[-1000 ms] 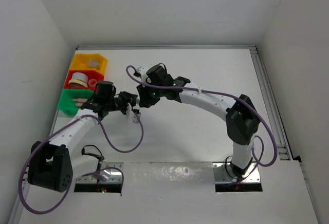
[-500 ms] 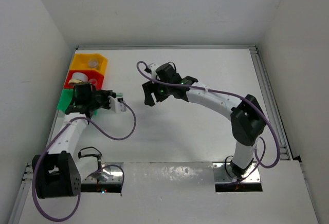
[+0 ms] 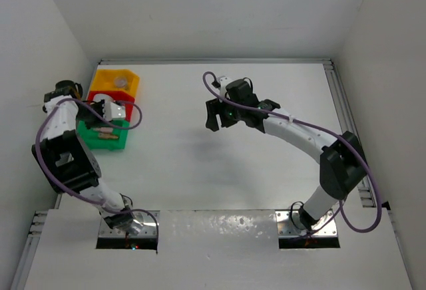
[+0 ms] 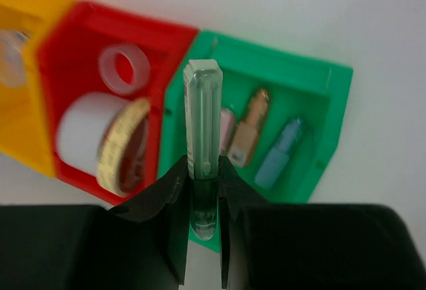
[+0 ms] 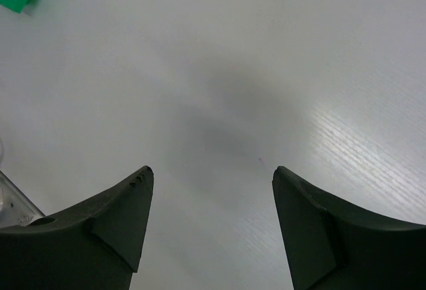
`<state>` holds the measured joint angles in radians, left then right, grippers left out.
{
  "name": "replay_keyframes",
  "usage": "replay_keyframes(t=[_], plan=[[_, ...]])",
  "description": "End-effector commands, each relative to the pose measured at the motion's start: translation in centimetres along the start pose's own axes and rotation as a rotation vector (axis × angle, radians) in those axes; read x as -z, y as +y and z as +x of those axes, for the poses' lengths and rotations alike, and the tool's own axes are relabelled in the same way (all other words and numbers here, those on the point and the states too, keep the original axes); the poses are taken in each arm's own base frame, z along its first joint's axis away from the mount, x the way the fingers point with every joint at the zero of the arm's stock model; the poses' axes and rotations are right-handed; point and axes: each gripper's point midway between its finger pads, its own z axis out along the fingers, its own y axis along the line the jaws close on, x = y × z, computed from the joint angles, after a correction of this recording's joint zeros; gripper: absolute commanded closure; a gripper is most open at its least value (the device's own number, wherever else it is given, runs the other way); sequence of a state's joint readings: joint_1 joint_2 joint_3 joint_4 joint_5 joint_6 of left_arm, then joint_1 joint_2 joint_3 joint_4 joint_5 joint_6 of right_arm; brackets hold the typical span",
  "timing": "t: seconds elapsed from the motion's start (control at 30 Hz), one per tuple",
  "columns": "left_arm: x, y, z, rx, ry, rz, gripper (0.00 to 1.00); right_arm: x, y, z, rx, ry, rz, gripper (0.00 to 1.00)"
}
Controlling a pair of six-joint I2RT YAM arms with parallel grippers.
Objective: Sort the stationery into containers
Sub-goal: Place the pen in the storage box, then reset both arms
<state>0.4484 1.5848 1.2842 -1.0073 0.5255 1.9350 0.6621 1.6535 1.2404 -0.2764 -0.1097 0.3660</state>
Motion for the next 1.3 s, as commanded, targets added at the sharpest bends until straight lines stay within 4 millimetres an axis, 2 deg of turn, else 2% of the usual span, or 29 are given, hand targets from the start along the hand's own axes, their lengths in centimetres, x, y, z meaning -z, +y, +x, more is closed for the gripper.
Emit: replay_keyframes(t=[0.0, 0.07, 0.17, 0.3, 0.4, 0.43, 0.47, 0.5, 0.6, 0.63, 0.7, 0.77, 0.87, 0.97, 1.03, 1.07, 1.1, 1.13, 1.17, 1.2, 1.23, 1.27], plan=[[1.3, -2.5, 1.1, -0.112, -0.021, 0.17, 1.0, 1.1, 0.1, -0.9, 0.004, -0.06, -0.007, 0.29], [1.2, -2.2, 2.9, -0.139, 0.037, 0.196, 1.0, 1.2, 0.1, -0.4, -0.012, -0.06, -0.007, 0.29], [1.0, -0.7, 5.1, -0.152, 0.093, 0.183, 1.0, 1.1, 0.0, 0.1, -0.031, -0.063, 0.0, 0.29], [0.1, 0.5, 6.9, -0.158, 0.111, 0.186, 1.0, 0.9, -0.1, 0.5, -0.051, -0.053, 0.013, 0.3], [-0.9, 0.0, 8.0, -0.188, 0.125, 0.222, 1.0, 0.6, 0.0, 0.7, -0.047, -0.041, 0.026, 0.3], [-1.0, -0.3, 8.5, -0.196, 0.139, 0.24, 0.97, 0.6, 0.3, 0.6, -0.041, -0.038, 0.027, 0.3], [-1.5, -0.7, 8.7, -0.209, 0.141, 0.249, 0.91, 0.5, 0.2, 0.7, -0.043, -0.031, 0.036, 0.3], [-1.7, -0.9, 8.8, -0.217, 0.144, 0.256, 0.72, 0.5, 0.3, 0.8, -0.042, -0.02, 0.04, 0.3], [-2.1, -1.2, 8.8, -0.22, 0.139, 0.244, 0.51, 0.5, 0.3, 0.8, -0.038, -0.017, 0.052, 0.29], [-2.2, -1.1, 8.7, -0.219, 0.131, 0.235, 0.41, 0.6, 0.3, 0.7, -0.038, -0.016, 0.054, 0.29], [-2.1, -0.3, 8.6, -0.206, 0.131, 0.197, 0.34, 0.6, 0.3, 0.8, -0.037, -0.009, 0.058, 0.29], [-1.5, 1.4, 8.2, -0.2, 0.125, 0.13, 0.3, 0.7, 0.4, 0.6, -0.031, -0.013, 0.057, 0.29], [0.1, 4.6, 6.9, -0.179, 0.094, 0.003, 0.29, 0.9, 0.3, 0.4, -0.023, -0.012, 0.058, 0.29], [2.3, 7.5, 4.4, -0.156, 0.024, -0.128, 0.29, 1.3, 0.2, 0.2, -0.028, -0.017, 0.064, 0.28], [4.9, 9.7, 0.7, -0.151, -0.079, -0.266, 0.26, 1.8, -0.9, 0.2, -0.088, -0.022, 0.089, 0.27], [4.8, 10.0, 0.8, -0.121, -0.08, -0.28, 0.25, 2.1, -1.3, 0.3, -0.095, -0.025, 0.097, 0.27], [6.5, 10.7, -1.4, -0.11, -0.14, -0.35, 0.25, 2.4, -2.1, 0.4, -0.136, -0.031, 0.119, 0.27], [6.5, 11.0, -2.4, 0.008, -0.185, -0.391, 0.24, 3.3, -2.9, 0.3, -0.158, -0.055, 0.153, 0.25], [6.9, 11.4, -3.7, 0.051, -0.217, -0.422, 0.24, 3.7, -4.8, 1.4, -0.194, -0.05, 0.213, 0.24], [8.2, 11.3, -5.2, 0.094, -0.231, -0.458, 0.24, 4.3, -6.1, 1.8, -0.232, -0.06, 0.26, 0.23], [7.3, 10.7, -6.6, 0.207, -0.279, -0.442, 0.24, 6.0, -8.3, 1.6, -0.258, -0.105, 0.351, 0.18], [7.5, 10.3, -7.6, 0.247, -0.29, -0.437, 0.22, 6.7, -9.8, 2.8, -0.287, -0.1, 0.412, 0.14]])
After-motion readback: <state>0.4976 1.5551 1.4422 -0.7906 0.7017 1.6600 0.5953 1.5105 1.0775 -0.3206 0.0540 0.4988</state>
